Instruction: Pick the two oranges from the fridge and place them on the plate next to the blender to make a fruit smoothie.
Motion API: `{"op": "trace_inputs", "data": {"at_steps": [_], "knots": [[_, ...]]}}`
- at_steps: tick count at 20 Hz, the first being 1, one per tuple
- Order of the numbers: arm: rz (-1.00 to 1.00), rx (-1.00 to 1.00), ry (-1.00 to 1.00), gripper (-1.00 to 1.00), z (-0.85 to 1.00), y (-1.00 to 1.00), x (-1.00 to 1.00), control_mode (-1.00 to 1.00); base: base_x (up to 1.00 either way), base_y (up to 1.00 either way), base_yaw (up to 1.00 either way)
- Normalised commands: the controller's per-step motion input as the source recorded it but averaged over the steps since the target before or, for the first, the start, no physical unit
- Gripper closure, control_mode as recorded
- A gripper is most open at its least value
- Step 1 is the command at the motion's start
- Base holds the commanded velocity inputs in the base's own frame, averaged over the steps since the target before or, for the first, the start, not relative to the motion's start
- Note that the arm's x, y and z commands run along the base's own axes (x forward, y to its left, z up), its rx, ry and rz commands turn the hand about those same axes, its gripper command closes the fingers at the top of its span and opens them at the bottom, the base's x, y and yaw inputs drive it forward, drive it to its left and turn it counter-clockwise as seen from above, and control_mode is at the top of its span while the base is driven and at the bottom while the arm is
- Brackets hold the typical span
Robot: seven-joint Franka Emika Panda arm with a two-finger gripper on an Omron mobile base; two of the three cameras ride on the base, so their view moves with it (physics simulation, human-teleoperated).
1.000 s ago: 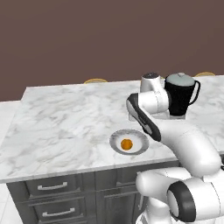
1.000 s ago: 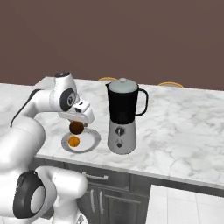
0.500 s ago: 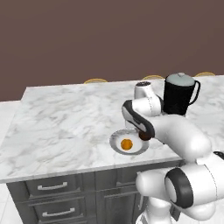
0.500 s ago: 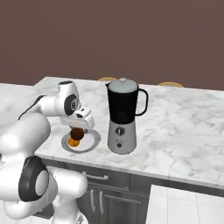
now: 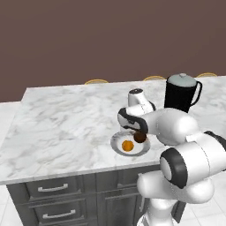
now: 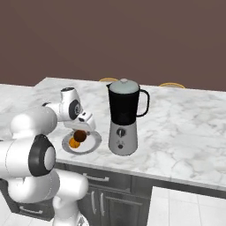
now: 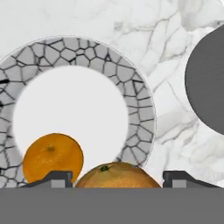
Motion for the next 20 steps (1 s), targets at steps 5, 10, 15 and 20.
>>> {"op": "trace_inputs", "data": {"at_steps": [5, 10, 15, 20], "knots": [[-0.01, 0.0, -0.02, -1.0, -0.32, 0.16, 0.54, -1.0, 0.0, 0.0, 0.0], [-0.02, -0.03, -0.02, -1.0, -0.13, 0.0, 0.27, -1.0, 0.0, 0.0, 0.0], [-0.02, 0.0, -0.03, -1.0, 0.0, 0.0, 0.03, -1.0, 0.0, 0.0, 0.0], [-0.02, 0.0, -0.08, -1.0, 0.03, 0.0, -0.03, -1.0, 0.0, 0.0, 0.0]]}}
